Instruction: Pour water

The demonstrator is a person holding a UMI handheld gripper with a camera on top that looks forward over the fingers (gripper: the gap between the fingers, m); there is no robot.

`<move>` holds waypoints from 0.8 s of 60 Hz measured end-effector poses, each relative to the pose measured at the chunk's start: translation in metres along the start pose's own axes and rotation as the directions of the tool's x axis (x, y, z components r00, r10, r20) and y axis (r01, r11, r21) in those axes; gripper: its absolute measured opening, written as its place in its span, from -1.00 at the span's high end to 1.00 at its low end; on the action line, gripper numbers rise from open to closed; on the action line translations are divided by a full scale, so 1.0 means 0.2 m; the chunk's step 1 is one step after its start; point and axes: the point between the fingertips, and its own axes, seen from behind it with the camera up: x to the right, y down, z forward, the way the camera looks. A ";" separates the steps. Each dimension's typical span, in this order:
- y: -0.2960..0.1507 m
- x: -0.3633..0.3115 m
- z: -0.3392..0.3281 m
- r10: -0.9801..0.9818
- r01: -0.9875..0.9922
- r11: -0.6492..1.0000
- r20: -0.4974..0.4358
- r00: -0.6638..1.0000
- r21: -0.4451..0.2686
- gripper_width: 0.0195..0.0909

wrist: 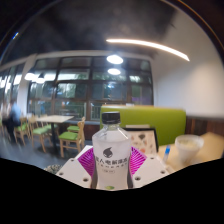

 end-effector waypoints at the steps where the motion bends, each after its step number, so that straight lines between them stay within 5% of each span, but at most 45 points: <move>1: 0.04 0.02 -0.01 0.043 -0.043 0.999 -0.003 0.999 -0.014 0.41; 25: 0.31 0.02 0.04 0.065 -0.064 0.997 0.031 0.997 -0.036 0.26; 35: 0.35 0.03 0.07 0.059 -0.056 0.995 0.038 0.998 -0.078 -0.10; 41: 0.37 0.05 0.00 0.073 -0.067 0.983 0.029 0.997 -0.169 -0.83; 48: 0.25 0.06 -0.15 0.070 -0.064 0.987 0.040 0.997 -0.148 -0.78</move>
